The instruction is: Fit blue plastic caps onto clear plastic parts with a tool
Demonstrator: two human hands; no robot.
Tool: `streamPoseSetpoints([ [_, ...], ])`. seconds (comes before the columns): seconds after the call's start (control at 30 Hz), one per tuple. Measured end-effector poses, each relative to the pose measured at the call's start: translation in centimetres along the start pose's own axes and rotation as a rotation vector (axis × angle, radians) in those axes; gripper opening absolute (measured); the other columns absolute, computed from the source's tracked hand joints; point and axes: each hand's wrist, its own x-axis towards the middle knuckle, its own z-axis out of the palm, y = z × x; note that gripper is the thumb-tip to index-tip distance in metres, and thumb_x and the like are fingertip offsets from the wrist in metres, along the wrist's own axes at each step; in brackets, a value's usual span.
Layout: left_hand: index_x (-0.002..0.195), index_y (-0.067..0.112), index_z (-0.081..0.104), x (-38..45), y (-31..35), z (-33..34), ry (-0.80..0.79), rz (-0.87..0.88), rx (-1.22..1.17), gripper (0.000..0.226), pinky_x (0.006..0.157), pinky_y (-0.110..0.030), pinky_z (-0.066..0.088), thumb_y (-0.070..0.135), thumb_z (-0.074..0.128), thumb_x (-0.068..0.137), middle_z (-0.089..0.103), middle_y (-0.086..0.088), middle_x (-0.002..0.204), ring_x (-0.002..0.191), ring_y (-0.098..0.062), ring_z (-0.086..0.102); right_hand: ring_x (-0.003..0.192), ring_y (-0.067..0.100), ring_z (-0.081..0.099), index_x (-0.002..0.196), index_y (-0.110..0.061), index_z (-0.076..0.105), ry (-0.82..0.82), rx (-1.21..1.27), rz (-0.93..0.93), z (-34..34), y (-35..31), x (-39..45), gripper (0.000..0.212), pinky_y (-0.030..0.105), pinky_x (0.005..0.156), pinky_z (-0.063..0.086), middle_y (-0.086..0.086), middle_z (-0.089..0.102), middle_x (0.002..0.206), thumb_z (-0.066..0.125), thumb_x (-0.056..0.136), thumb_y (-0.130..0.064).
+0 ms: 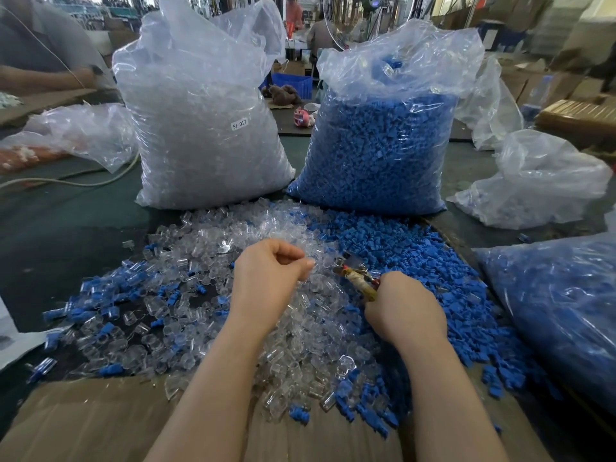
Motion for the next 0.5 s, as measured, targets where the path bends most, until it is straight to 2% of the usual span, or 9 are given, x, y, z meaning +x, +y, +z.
streamPoseSetpoints([
  [0.1, 0.084, 0.019, 0.071, 0.1, 0.1, 0.0, -0.027, -0.022, -0.087, 0.009, 0.075, -0.030, 0.060, 0.018, 0.080, 0.082, 0.074, 0.006, 0.070, 0.069, -0.006, 0.072, 0.058, 0.018, 0.049, 0.073, -0.018, 0.046, 0.013, 0.028, 0.002, 0.1, 0.2, 0.1, 0.023, 0.027, 0.046, 0.032, 0.001, 0.054, 0.070, 0.062, 0.089, -0.024],
  [0.23, 0.086, 0.013, 0.069, 0.2, 0.3, 0.0, -0.064, -0.063, -0.201, 0.010, 0.067, -0.023, 0.058, 0.012, 0.079, 0.082, 0.076, 0.000, 0.074, 0.071, -0.011, 0.074, 0.064, 0.019, 0.052, 0.082, -0.019, 0.050, 0.041, 0.193, 0.009, 0.2, 0.5, 0.7, 0.024, 0.030, 0.051, 0.035, 0.001, 0.057, 0.075, 0.058, 0.094, -0.039],
  [0.33, 0.087, 0.011, 0.068, 0.0, 0.6, 0.3, -0.105, -0.082, -0.251, 0.010, 0.064, -0.021, 0.056, 0.010, 0.078, 0.083, 0.076, -0.001, 0.073, 0.072, -0.014, 0.074, 0.066, 0.021, 0.055, 0.086, -0.019, 0.053, 0.089, 0.281, -0.016, 0.2, 0.5, 1.1, 0.020, 0.031, 0.053, 0.039, 0.002, 0.059, 0.076, 0.055, 0.094, -0.037],
  [0.5, 0.088, 0.010, 0.069, 0.0, 0.6, 0.5, -0.094, -0.088, -0.271, 0.009, 0.064, -0.021, 0.057, 0.009, 0.077, 0.083, 0.075, -0.001, 0.073, 0.071, -0.014, 0.074, 0.060, 0.018, 0.053, 0.079, -0.021, 0.050, 0.024, 0.075, -0.022, 0.3, 0.6, 0.6, 0.020, 0.027, 0.048, 0.036, 0.000, 0.057, 0.072, 0.063, 0.089, -0.032],
])
